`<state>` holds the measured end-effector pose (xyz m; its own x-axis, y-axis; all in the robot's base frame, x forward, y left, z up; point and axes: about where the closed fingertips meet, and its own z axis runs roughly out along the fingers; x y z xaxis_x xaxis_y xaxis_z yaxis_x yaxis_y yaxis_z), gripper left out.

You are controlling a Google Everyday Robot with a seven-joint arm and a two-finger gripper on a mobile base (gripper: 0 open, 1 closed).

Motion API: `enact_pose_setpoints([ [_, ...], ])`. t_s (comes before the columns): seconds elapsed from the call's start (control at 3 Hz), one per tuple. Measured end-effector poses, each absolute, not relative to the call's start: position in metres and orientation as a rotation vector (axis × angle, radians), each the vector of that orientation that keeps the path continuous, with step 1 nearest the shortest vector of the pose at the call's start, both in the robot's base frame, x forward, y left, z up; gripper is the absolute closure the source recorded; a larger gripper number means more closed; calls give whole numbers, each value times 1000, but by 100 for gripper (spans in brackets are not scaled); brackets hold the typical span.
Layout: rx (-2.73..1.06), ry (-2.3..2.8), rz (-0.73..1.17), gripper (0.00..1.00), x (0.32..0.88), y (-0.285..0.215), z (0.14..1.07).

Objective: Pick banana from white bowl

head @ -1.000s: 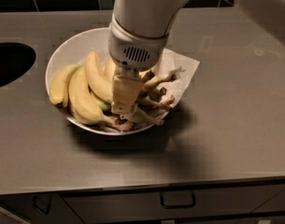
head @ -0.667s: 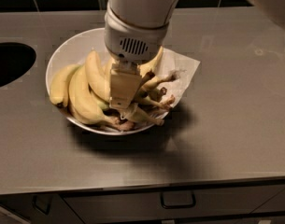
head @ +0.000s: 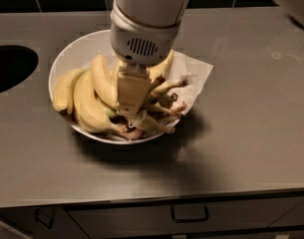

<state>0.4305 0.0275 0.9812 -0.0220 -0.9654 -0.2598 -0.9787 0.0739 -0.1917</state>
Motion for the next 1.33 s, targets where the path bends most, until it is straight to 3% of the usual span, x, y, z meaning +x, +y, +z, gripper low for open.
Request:
enact_pose_setpoints([
  [1.33, -1919, 2091, 89, 50, 428, 21, 969],
])
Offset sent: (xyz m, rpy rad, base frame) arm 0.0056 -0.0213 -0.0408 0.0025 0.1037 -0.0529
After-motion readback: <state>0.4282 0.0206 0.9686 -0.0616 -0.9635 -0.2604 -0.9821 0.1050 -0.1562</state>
